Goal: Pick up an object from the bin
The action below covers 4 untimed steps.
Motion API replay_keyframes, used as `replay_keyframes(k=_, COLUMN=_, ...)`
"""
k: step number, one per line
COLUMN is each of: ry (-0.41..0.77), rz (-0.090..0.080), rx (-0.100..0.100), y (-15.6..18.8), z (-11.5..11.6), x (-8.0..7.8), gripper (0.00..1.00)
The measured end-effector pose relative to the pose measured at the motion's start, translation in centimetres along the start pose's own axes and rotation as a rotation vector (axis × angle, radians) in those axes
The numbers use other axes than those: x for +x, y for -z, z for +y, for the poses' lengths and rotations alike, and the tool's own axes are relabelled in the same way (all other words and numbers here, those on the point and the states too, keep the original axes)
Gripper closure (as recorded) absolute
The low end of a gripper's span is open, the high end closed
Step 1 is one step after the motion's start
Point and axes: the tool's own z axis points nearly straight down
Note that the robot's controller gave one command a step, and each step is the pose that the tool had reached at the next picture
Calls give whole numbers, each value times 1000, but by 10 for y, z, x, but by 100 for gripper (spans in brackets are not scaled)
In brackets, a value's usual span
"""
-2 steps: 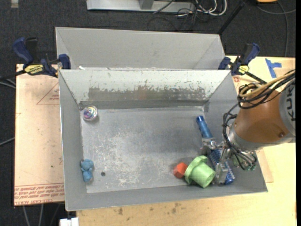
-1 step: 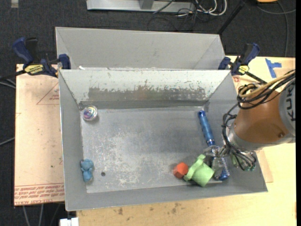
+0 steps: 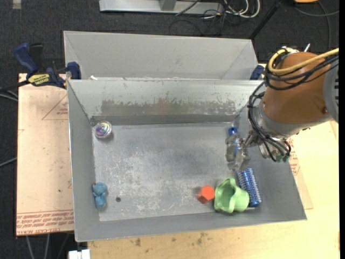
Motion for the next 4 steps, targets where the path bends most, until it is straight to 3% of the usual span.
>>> replay_keyframes(k=1, ry=-5, rz=10, rx=-1, y=-5, z=-2, x=3, gripper=0)
replay_keyframes(k=2, ry=-79, rz=17, rx=-1, y=-112, z=-64, x=30, gripper=0)
replay_keyframes(k=3, ry=-126, rz=0, rx=1, y=-125, z=-19, x=52, gripper=0)
replay_keyframes(k=4, ry=-219, rz=9, rx=-2, y=-126, z=42, x=28, gripper=0)
